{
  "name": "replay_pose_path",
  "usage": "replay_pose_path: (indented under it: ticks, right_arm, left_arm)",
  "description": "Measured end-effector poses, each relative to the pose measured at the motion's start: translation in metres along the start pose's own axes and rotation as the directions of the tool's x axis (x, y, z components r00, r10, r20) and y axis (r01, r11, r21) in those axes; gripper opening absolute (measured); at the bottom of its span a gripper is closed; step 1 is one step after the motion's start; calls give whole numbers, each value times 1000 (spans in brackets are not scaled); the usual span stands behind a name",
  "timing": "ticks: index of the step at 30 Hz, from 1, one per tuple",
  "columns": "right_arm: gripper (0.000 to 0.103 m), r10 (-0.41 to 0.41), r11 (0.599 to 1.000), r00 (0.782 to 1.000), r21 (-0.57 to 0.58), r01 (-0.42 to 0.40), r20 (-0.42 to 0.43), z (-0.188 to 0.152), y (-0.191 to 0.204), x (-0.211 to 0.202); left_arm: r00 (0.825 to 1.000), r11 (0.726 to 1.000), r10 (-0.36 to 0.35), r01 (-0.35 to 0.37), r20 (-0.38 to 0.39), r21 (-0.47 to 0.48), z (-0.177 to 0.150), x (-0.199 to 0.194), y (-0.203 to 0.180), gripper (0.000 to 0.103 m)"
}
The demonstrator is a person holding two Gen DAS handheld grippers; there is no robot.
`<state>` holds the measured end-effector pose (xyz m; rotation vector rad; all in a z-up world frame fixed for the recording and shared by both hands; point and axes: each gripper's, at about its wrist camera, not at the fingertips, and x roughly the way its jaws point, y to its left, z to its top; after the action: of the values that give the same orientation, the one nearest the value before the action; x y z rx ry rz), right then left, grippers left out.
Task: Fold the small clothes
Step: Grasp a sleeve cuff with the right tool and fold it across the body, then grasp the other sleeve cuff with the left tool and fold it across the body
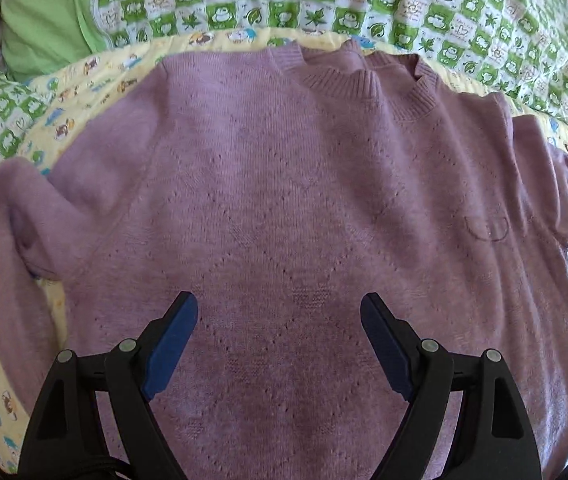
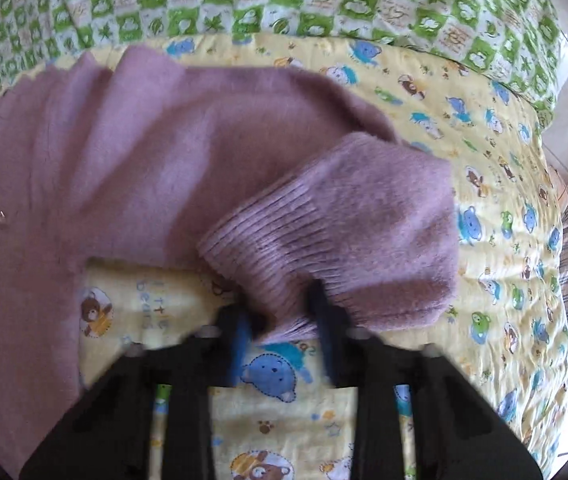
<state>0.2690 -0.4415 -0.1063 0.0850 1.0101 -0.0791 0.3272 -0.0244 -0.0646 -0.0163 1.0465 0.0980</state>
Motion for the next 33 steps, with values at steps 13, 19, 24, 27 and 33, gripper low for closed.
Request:
replay_pose_path:
  ticks: [13, 19, 24, 27, 33]
  right_arm:
    - [50, 697, 706, 717, -162, -689, -8, 69, 241, -105]
    - [55, 650, 751, 759, -112, -651, -49, 52, 239, -73]
    - [55, 590, 807, 805, 20, -590, -58, 22, 193, -61]
    - [55, 566, 824, 823, 66, -562, -49, -1, 187, -62]
    - [55, 520, 848, 854, 116, -516, -3, -11, 174, -64]
  left_arm:
    - [987, 977, -159, 159, 12, -142, -1, -41, 45, 84]
    - [978, 960, -199, 183, -59, -210, 0, -11, 52, 84]
    - [945, 927, -314, 286, -86, -241, 9, 14, 29, 80]
    - [922, 918, -367, 338, -123, -209, 14, 28, 6, 65]
    - [908, 908, -414, 407, -61, -98, 25, 22, -20, 9]
